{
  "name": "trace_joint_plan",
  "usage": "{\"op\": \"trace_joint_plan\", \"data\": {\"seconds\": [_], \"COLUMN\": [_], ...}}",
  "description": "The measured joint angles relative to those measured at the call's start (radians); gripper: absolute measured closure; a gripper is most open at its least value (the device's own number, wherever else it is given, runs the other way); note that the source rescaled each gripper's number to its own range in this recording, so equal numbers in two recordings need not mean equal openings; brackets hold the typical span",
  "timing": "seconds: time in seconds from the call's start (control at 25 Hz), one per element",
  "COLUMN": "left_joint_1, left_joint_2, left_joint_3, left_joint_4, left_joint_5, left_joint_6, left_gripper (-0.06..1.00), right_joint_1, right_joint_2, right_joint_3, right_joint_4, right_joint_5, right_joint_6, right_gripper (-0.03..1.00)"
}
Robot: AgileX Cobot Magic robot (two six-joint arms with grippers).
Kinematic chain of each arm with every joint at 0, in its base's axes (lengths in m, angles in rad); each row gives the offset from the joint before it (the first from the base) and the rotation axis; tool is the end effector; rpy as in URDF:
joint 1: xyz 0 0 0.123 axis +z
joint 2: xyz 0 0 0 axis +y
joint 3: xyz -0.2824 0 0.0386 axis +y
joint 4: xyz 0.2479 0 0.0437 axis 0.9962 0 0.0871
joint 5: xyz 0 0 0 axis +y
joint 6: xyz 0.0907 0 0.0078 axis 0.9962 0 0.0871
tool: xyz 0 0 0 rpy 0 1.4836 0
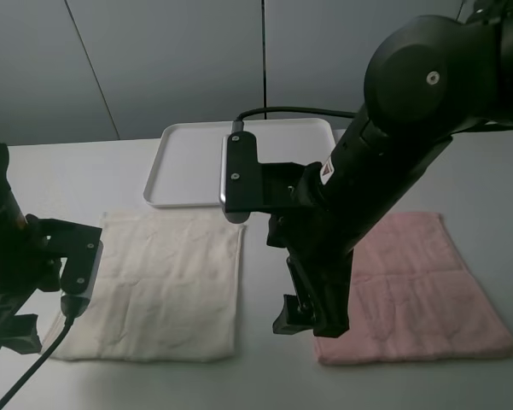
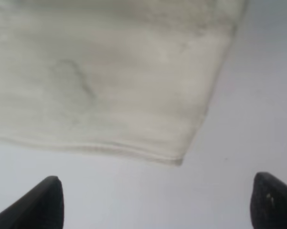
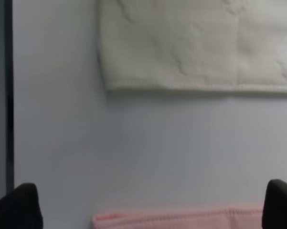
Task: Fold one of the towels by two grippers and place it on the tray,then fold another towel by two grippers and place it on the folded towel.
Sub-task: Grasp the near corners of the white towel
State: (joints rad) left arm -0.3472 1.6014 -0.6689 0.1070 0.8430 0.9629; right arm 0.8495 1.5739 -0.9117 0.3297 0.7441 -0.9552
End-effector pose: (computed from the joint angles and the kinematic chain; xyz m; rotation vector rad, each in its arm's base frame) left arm 0.2089 -0.0679 0.1409 -1.9206 -2.3129 -0.0549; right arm 0.1740 0.2281 0.2019 -2.0406 2.0033 0.3448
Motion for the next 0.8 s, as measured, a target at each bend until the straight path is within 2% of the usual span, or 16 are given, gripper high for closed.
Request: {"op": "trace_joint_plan", "data": {"seconds": [0.12,0.36,0.56,0.8], "left_joint_1": [0.000,0.000,0.000,0.000], "left_joint_2": [0.002,0.002,0.002,0.002], "left_joint_3": [0.062,0.102,0.160,0.166], "left_joint_4": [-0.002,0.003,0.028,0.040], "left_joint_5": [-0.046,-0.124,-0.225,-0.275], "left_joint_6": [0.024,0.030,0.030,0.030], "left_gripper": [-0.06,-0.06,-0.06,-0.06], "right_joint_1": [0.054,0.136,0.156,0.177], "right_joint_2": [0.026,0.122,0.181,0.221], "right_joint_3": [-0.019,-0.069,-0.083,-0.085], "right_joint_4": [-0.016,-0.049,-0.058,-0.080], "right_joint_5": [-0.017,-0.027,-0.028,-0.030], "right_joint_6": [0.022,0.059,0.070,0.076], "right_gripper": [-0.03,-0.03,-0.03,-0.03]}}
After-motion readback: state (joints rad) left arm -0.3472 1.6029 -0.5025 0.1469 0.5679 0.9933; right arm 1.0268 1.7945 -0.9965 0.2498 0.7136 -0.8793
